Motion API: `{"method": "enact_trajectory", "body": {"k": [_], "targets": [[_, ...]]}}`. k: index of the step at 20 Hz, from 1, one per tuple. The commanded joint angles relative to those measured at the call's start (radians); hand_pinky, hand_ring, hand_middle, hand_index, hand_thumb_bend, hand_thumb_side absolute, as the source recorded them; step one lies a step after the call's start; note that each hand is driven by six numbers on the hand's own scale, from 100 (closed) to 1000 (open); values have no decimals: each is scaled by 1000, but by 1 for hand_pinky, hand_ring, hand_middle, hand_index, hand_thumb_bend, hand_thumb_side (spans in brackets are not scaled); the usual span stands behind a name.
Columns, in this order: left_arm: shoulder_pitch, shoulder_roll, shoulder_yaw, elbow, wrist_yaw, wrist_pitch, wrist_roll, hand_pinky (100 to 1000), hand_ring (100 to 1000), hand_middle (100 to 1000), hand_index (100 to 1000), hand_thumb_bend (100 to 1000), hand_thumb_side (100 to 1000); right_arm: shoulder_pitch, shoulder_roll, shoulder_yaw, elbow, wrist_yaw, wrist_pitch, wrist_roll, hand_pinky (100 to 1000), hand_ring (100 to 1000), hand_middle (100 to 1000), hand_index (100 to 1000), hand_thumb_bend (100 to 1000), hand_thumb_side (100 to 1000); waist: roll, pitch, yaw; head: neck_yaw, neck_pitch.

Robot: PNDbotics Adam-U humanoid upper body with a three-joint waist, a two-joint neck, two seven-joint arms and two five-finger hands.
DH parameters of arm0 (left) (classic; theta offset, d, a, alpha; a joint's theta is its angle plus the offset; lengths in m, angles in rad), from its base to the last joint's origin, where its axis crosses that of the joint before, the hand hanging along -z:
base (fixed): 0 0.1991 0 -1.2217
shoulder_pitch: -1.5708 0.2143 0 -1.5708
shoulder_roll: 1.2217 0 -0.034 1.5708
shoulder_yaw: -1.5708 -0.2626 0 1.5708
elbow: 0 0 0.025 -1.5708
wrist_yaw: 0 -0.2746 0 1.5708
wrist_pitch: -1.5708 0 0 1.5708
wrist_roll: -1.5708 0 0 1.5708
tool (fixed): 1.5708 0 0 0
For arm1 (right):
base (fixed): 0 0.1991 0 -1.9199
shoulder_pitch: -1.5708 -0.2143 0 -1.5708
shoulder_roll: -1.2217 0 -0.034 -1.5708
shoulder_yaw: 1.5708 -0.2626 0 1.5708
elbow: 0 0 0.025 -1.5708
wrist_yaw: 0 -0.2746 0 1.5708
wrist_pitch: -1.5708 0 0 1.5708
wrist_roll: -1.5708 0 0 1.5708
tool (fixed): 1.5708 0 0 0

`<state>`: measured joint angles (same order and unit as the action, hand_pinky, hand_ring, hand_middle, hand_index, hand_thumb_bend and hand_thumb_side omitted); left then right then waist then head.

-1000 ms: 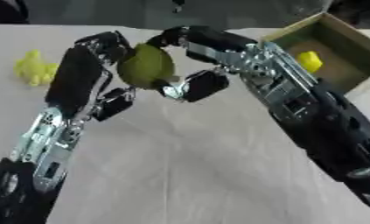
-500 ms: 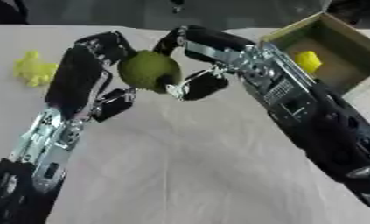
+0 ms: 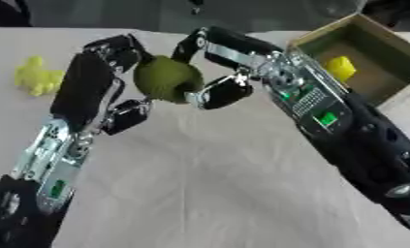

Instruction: Pick up the objects with one hand, pass them to the other hand, and then place them into the box on the other side of the table.

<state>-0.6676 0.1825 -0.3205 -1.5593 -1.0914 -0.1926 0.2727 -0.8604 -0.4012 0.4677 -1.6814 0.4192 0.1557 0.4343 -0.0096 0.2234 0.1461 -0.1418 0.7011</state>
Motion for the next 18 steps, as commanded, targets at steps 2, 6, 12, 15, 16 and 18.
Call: {"method": "enact_trajectory", "body": {"k": [2,6,12,15,16,18], "targets": [[-13,-7,3,-6,5,14,-16,567,572,581,676,523,100,-7,-19,-14,-30,-22,18,-13,946,738,487,657,100,116,3,-19,-3,4,2],[-8,-4,10,7,-13,33,-39,615,627,647,752,680,100,-4,-29,-24,-52,-41,30,-22,947,737,485,656,100,107,5,-19,-5,6,3],[0,1,17,17,-24,52,-36,636,663,691,801,849,228,5,-44,-37,-69,-59,38,-24,948,738,484,657,100,100,6,-19,-9,8,2],[6,7,23,20,-26,61,-30,638,666,695,806,876,269,10,-56,-45,-77,-66,39,-28,947,738,484,655,100,100,6,-20,-9,9,4],[9,9,26,21,-25,66,-26,638,666,695,807,881,276,12,-61,-48,-80,-68,40,-30,947,738,482,654,100,100,6,-20,-9,10,4],[14,14,29,23,-21,72,-17,640,669,698,810,889,287,15,-69,-55,-84,-71,43,-34,948,738,482,654,100,100,5,-20,-10,10,4]]}}
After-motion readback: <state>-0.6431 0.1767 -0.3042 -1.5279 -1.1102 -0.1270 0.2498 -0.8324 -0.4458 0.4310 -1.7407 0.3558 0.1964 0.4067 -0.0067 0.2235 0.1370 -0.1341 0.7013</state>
